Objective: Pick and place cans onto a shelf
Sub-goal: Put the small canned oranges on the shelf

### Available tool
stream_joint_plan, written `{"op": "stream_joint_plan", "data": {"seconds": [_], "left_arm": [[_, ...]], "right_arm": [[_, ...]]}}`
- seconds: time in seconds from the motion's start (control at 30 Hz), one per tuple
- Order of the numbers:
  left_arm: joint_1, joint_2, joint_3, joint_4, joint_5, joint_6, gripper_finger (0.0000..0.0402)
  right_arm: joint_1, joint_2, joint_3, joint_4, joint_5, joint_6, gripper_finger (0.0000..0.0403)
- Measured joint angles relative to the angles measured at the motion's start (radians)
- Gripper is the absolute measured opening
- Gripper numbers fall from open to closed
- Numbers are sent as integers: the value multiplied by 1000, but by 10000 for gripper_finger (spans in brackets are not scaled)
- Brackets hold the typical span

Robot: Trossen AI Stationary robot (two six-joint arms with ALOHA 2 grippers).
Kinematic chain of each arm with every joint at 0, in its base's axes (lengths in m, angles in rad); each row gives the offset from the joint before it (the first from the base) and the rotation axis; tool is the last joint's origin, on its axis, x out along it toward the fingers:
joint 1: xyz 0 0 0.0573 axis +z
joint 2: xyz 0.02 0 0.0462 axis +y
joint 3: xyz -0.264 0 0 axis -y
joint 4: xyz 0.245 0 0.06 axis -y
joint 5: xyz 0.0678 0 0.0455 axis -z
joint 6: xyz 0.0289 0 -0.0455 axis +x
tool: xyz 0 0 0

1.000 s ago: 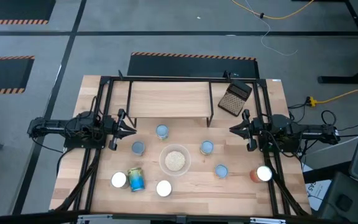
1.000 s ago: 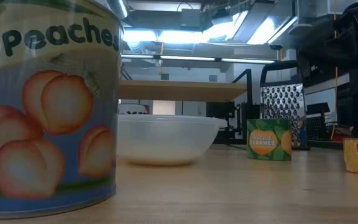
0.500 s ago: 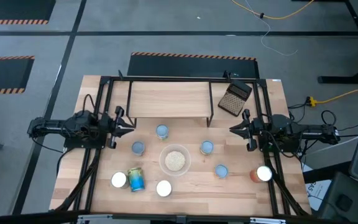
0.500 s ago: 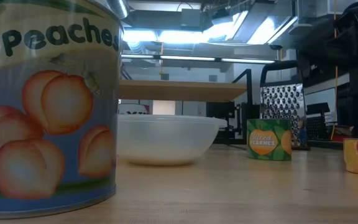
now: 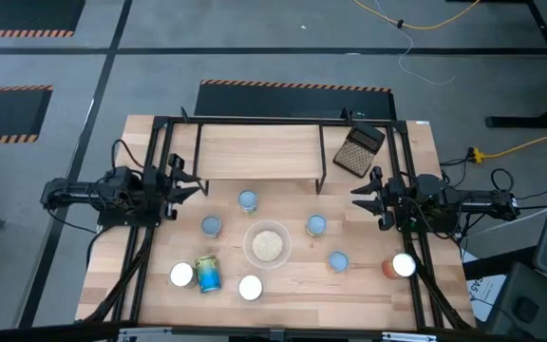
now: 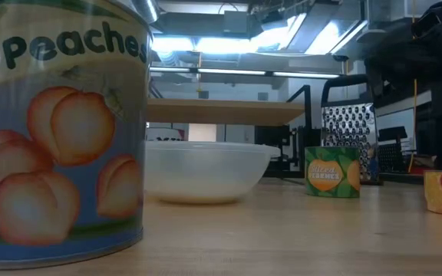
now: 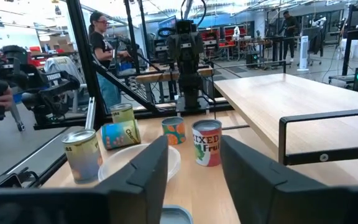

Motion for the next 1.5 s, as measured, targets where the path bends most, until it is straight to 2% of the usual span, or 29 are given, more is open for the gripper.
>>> {"op": "stream_joint_plan", "data": {"seconds": [0.23, 0.43, 0.6, 0.83, 1.1, 1.27, 1.5], "left_arm": [[-15, 152, 82, 3, -8, -1, 112], [-74, 358, 189, -3, -24, -1, 112], [-132, 533, 304, -49, -88, 2, 112], [-222, 735, 512, -312, -189, -11, 111], [-320, 910, 714, -676, -254, -175, 111], [-365, 992, 778, -867, -252, -327, 111], [-411, 1048, 782, -1049, -212, -525, 111]], "right_arm": [[0, 0, 0, 6, 0, 0, 155], [0, 0, 0, 6, 0, 0, 155], [0, 0, 0, 6, 0, -2, 155], [0, 0, 0, 5, 0, -3, 155], [0, 0, 0, 5, 0, -3, 155], [0, 0, 0, 4, 0, -3, 155], [0, 0, 0, 4, 0, -3, 155]]}}
